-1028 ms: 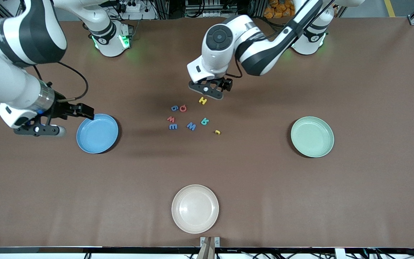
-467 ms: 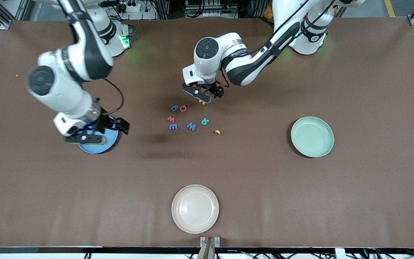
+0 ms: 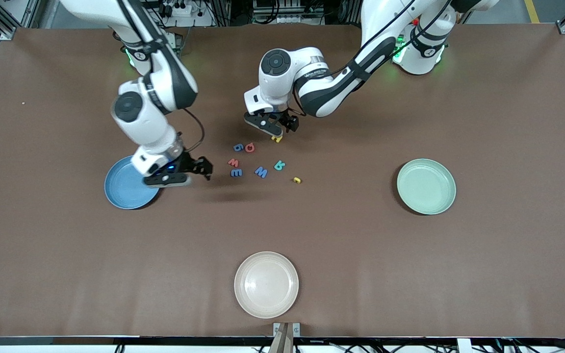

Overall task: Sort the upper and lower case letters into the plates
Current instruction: 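Lower the left gripper onto the H while the right gripper nears the E, then grasp the yellow H with the left gripper while the right gripper grasps the E, then carry the yellow H onto the green plate and open the left gripper, then place the blue E on the blue plate while the left gripper withdraws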

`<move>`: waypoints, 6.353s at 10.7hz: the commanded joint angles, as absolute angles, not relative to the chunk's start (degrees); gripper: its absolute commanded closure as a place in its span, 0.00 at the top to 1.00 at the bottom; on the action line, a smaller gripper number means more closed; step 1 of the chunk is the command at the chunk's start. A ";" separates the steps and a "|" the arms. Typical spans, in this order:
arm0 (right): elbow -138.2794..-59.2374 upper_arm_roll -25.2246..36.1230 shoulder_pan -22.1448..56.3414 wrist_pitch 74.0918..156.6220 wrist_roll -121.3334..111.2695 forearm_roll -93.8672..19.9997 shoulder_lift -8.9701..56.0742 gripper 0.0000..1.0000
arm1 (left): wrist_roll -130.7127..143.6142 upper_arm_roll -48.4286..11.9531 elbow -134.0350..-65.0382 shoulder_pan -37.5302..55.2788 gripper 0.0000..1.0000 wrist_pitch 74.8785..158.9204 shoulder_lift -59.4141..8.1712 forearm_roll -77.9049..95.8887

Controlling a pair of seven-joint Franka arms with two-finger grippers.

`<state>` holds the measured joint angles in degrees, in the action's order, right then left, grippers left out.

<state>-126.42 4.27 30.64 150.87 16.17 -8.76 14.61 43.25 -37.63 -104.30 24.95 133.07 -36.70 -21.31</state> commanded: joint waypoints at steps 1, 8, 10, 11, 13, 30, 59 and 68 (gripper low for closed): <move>-126.21 4.75 34.00 155.03 14.33 -10.28 17.48 1.00 | 48.24 -36.92 -104.06 26.10 0.96 136.58 -39.89 -25.91; -125.07 4.83 38.14 159.26 14.24 -10.20 23.99 1.00 | 49.83 -34.72 -103.80 26.98 0.89 137.99 -42.98 -31.73; -124.63 4.83 39.54 159.17 14.24 -10.02 24.87 1.00 | 49.75 -34.63 -103.54 27.07 0.86 137.99 -43.68 -31.73; -124.45 4.83 39.90 159.00 14.24 -10.02 25.57 1.00 | 49.83 -34.63 -103.54 27.33 0.85 137.99 -44.12 -32.51; -123.67 4.83 39.90 159.17 14.33 -10.02 26.80 1.00 | 50.10 -34.45 -103.45 28.04 0.82 138.16 -44.65 -33.31; -120.50 4.92 41.57 158.64 17.74 -9.93 31.03 0.71 | 50.18 -34.54 -106.85 25.85 0.00 137.55 -41.16 -33.67; -106.65 5.89 35.96 131.56 15.92 -9.23 30.32 0.30 | 14.77 -9.05 -106.35 0.79 1.00 115.32 -20.40 -8.17; -103.62 7.12 18.31 123.40 -1.02 -2.29 28.56 0.29 | 14.50 -11.32 -94.31 5.01 1.00 96.50 -6.78 -7.65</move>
<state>-103.68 7.64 22.03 124.45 2.90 -3.11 29.59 15.79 -10.54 -94.36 4.60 97.70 -9.37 -9.14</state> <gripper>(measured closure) 0.595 0.000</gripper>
